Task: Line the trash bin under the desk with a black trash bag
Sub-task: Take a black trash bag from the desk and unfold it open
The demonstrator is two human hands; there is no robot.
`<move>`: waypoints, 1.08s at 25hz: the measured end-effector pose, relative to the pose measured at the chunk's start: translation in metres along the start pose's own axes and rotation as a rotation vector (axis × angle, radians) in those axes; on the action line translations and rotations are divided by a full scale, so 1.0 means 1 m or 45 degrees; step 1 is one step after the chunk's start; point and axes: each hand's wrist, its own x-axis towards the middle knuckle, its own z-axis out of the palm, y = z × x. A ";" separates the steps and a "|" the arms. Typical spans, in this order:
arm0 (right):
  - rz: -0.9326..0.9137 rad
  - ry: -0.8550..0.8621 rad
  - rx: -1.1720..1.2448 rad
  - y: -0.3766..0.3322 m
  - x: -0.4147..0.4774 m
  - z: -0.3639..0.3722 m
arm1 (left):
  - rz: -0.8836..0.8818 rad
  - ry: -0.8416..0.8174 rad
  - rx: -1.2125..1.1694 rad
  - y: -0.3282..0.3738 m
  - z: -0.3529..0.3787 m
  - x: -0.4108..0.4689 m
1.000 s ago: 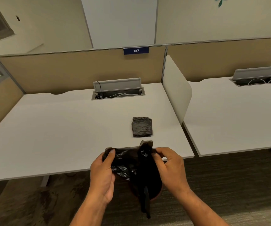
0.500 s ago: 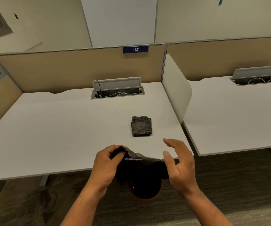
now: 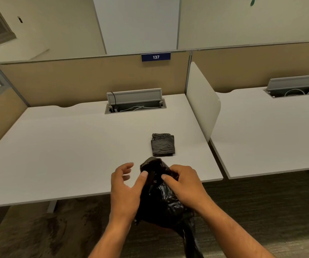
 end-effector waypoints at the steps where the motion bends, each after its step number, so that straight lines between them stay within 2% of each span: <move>1: 0.040 0.042 0.042 0.002 0.000 0.001 | -0.007 0.101 -0.010 -0.002 -0.002 -0.004; 2: 0.072 0.065 0.085 0.004 0.001 0.001 | -0.022 0.135 -0.033 -0.004 -0.004 -0.008; 3: 0.093 0.076 0.130 0.005 0.001 0.002 | -0.045 0.077 -0.034 -0.006 -0.004 -0.011; 6: 0.135 0.050 0.260 0.006 0.000 0.006 | -0.234 -0.423 0.039 -0.007 0.006 -0.020; 8: 0.179 0.002 0.367 0.003 -0.002 0.011 | -0.253 -0.582 0.102 -0.010 0.017 -0.023; 14: 0.230 0.144 0.470 0.009 -0.008 0.001 | -0.284 -0.330 -0.088 -0.015 0.000 -0.009; 22: 0.343 0.189 0.548 0.040 -0.017 -0.022 | -0.312 0.057 -0.256 -0.024 -0.031 0.024; 25: 0.412 0.163 0.419 0.050 -0.021 -0.028 | -0.309 0.191 -0.291 -0.028 -0.037 0.032; 27: 0.434 0.105 0.248 0.054 -0.024 -0.030 | -0.303 0.201 -0.293 -0.028 -0.038 0.036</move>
